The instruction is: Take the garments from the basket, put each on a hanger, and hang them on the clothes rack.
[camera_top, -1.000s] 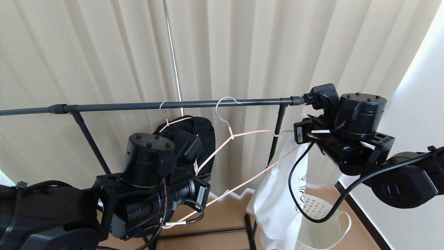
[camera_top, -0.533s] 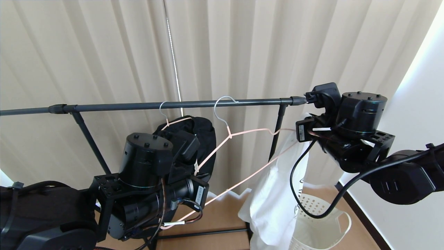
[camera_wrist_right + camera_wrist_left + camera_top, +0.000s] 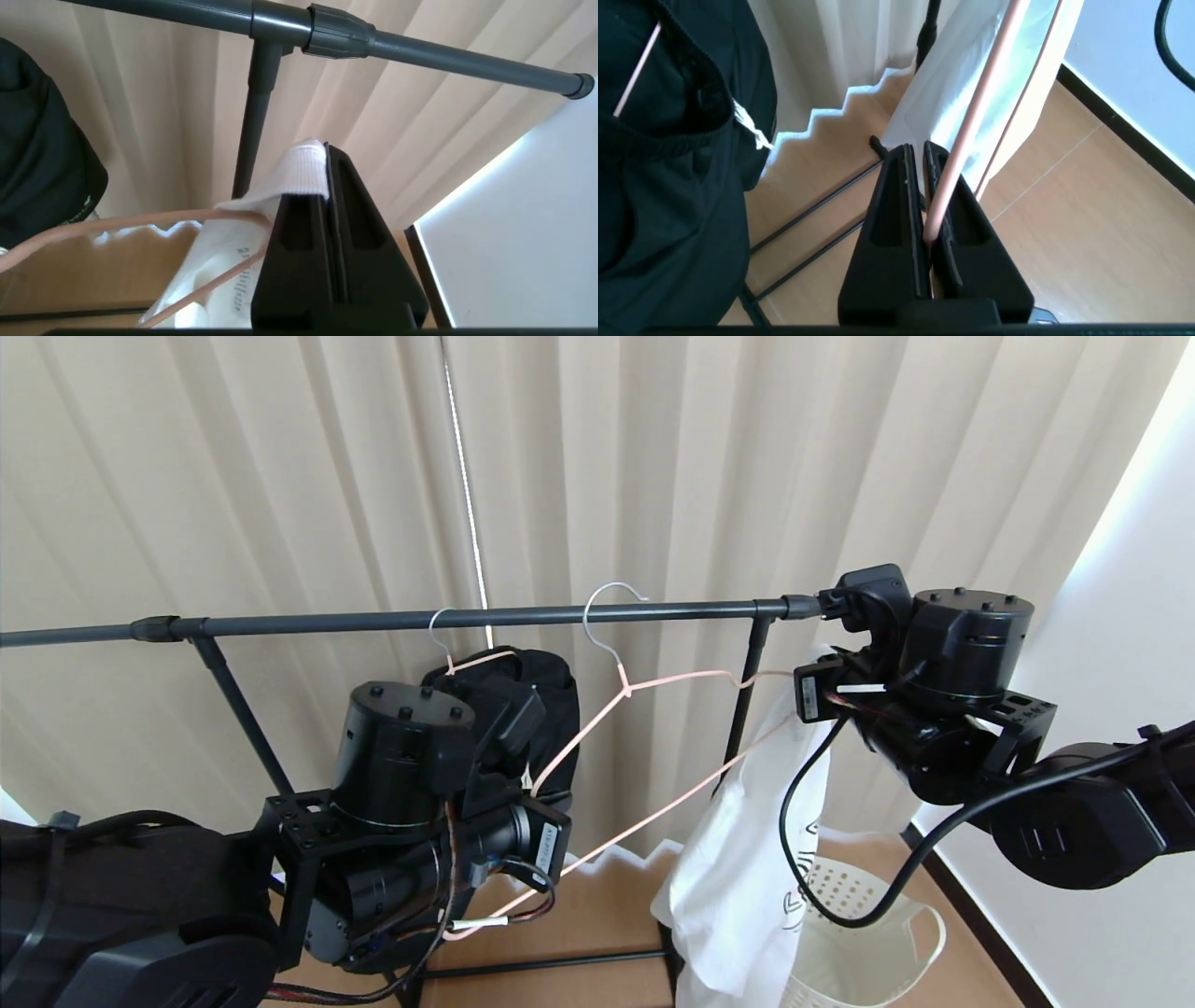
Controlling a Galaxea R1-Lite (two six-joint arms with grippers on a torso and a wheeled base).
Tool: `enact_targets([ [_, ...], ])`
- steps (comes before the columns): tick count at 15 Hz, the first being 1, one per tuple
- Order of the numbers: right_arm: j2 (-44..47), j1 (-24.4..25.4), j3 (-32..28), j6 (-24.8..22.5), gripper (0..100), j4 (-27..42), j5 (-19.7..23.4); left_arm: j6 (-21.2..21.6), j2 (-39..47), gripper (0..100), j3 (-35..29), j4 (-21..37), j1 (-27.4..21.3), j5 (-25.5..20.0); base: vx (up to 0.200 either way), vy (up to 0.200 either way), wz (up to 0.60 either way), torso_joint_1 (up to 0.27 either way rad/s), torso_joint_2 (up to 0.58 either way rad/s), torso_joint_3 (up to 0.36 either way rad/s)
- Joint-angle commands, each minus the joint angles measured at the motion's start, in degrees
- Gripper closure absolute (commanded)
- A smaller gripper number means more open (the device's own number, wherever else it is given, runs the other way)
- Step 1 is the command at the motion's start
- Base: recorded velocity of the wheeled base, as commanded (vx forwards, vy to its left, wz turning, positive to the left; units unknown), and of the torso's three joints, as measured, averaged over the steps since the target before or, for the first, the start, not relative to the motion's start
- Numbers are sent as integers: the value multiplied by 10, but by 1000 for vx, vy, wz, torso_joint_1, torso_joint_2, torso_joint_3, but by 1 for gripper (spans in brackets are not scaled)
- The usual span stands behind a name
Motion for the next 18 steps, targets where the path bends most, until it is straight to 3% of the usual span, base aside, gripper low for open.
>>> enact_targets([
  [1,1,1,0,0,100,-1,-1,-2,12,100,-9,0,-1,0,0,0,0,0,0,0],
  [6,2,3,0,0,100,-1,-1,-13,31,100,-33,0,-9,1,0,0,0,0,0,0],
  [10,-3,37,4,1,100,-1,-31,-26,45,100,-54,0,-13,12,0,0,0,0,0,0],
  [18,-47,120,29,1,100,-1,-35,-34,47,100,-54,0,-15,12,0,0,0,0,0,0],
])
